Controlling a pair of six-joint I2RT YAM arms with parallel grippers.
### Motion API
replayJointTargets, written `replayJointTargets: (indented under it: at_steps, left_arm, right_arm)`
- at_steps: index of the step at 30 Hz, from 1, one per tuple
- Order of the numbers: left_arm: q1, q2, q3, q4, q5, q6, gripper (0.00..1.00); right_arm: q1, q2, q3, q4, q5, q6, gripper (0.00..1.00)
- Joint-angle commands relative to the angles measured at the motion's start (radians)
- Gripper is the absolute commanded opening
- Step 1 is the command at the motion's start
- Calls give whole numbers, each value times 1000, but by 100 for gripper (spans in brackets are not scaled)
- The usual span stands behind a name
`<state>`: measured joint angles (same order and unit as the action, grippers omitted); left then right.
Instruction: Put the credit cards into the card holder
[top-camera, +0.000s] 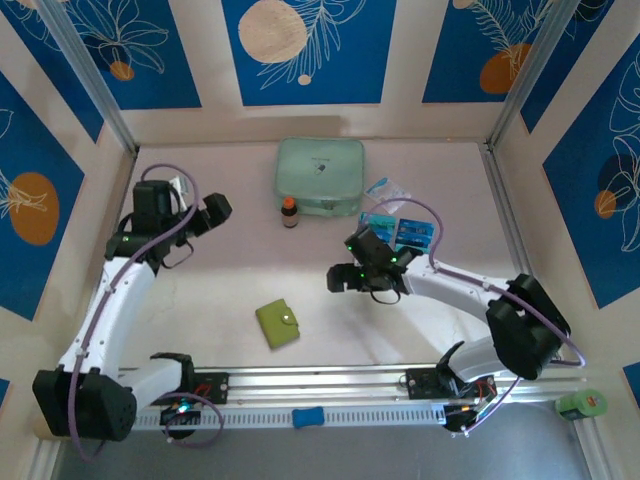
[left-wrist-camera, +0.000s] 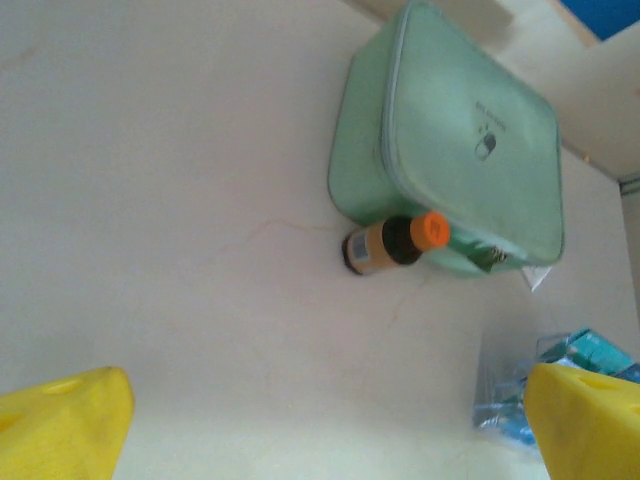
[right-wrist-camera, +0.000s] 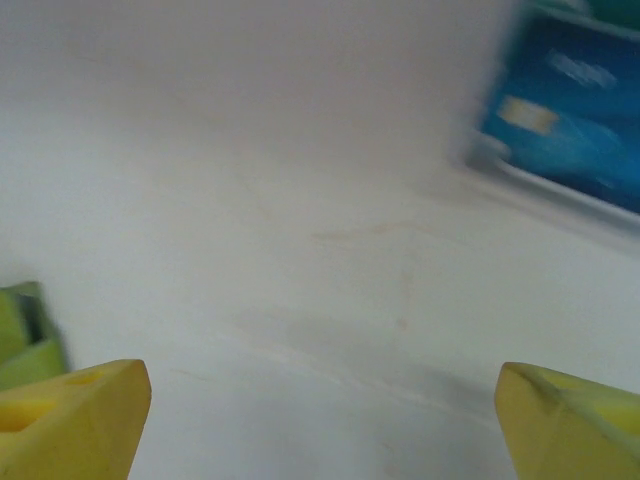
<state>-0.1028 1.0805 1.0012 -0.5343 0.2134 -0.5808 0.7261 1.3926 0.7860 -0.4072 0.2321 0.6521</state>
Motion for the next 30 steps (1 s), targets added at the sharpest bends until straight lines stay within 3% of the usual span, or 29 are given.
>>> replayJointTargets:
  at_steps: [1,12,30]
  left_arm:
    - [-69,-44,-70,33,-63,-48,100]
    - [-197,-21,-148,65,-127,-81,100]
    - [-245,21,-142,76,-153,-84,100]
  right_arm:
    - [-33,-52,-50,-13,39,53,90]
    - [-154,-39,-76,46,15,18,90]
    - [-126,137,50,121,-25,15,90]
